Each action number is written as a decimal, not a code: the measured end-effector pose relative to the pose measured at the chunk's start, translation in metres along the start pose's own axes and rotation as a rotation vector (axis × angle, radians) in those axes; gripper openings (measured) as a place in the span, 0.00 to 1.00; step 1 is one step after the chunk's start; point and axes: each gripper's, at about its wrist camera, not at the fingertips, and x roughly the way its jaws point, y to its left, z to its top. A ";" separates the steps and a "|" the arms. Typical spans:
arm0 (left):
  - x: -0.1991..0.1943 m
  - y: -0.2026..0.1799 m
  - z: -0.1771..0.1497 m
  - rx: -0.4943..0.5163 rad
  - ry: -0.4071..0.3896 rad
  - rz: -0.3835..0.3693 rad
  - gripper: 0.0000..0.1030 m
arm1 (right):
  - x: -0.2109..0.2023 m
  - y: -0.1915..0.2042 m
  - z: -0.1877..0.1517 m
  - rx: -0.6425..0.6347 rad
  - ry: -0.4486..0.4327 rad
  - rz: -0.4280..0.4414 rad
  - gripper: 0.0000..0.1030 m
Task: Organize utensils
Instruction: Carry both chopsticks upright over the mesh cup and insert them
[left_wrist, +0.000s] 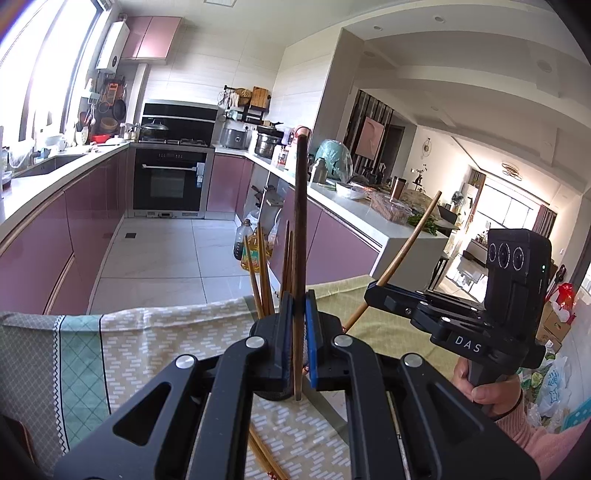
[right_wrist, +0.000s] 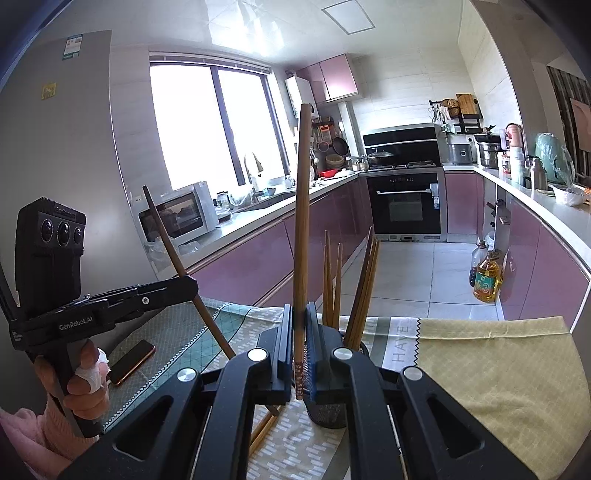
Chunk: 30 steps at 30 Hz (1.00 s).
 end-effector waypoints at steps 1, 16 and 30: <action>0.000 -0.001 0.003 0.003 -0.006 0.001 0.07 | 0.000 0.000 0.001 -0.002 -0.002 -0.001 0.05; 0.015 -0.004 0.026 -0.004 -0.039 0.034 0.07 | 0.012 -0.004 0.010 -0.017 -0.004 -0.023 0.05; 0.053 -0.002 0.015 0.010 0.059 0.091 0.07 | 0.038 -0.012 0.002 0.004 0.061 -0.039 0.05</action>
